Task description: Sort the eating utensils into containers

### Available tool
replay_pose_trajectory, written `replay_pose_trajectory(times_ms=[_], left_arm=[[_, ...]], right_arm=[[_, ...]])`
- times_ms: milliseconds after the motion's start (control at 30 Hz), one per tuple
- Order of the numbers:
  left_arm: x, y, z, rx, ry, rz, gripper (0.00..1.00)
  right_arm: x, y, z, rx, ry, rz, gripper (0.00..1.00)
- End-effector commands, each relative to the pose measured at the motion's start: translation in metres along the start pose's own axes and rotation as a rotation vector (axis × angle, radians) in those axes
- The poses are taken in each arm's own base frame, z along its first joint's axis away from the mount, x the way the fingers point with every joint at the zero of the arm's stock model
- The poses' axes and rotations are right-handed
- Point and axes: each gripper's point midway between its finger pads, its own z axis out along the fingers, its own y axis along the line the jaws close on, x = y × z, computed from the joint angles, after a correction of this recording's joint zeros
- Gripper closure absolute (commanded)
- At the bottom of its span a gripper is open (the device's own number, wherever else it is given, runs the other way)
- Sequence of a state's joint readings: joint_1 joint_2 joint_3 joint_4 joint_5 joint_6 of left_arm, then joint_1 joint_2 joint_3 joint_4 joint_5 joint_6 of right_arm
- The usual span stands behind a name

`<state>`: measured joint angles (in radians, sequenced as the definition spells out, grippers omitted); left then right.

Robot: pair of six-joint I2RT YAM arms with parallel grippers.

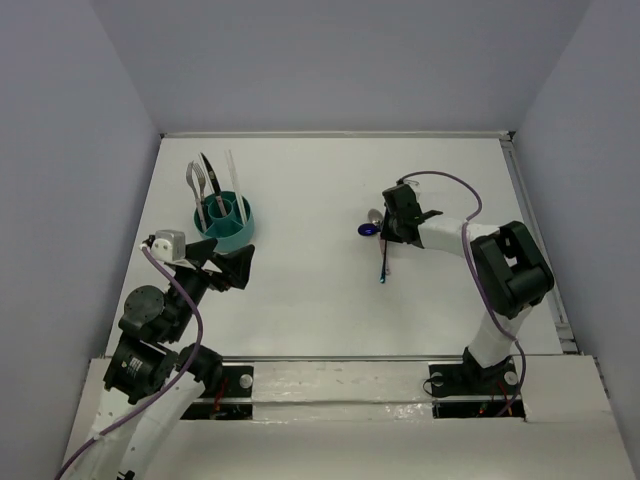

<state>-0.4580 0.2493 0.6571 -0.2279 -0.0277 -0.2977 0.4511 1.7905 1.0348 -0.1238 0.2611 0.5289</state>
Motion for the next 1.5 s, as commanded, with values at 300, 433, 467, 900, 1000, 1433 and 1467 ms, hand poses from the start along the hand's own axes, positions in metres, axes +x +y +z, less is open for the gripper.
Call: replay_pose_trajectory(times_ms=[300,433,467,900,1000,1433,1467], left_arm=[[-0.019,-0.009,-0.001,0.031,-0.06,0.0,0.01],[-0.02,-0.009,-0.002,0.035,-0.061,0.0,0.01],[-0.019,-0.009,-0.001,0.033,-0.059,0.001,0.01],[-0.019,-0.006,0.001,0.015,-0.056,-0.003,0.01],[-0.02,-0.005,0.002,0.01,-0.055,-0.001,0.01],[-0.02,-0.004,0.003,0.004,-0.052,-0.001,0.01],[-0.02,-0.004,0.003,0.005,-0.054,-0.001,0.01]], right_arm=[[-0.032,0.003,-0.013,-0.021,-0.089,0.036,1.0],[-0.054,0.008,-0.039,-0.066,-0.161,0.031,1.0],[-0.058,0.012,-0.045,-0.09,-0.171,0.024,1.0],[-0.122,0.134,-0.127,-0.546,-0.437,-0.015,1.0],[-0.132,0.19,-0.141,-0.654,-0.509,-0.036,1.0],[-0.152,0.348,-0.185,-0.955,-0.802,-0.035,1.0],[-0.147,0.364,-0.187,-0.976,-0.815,-0.042,1.0]])
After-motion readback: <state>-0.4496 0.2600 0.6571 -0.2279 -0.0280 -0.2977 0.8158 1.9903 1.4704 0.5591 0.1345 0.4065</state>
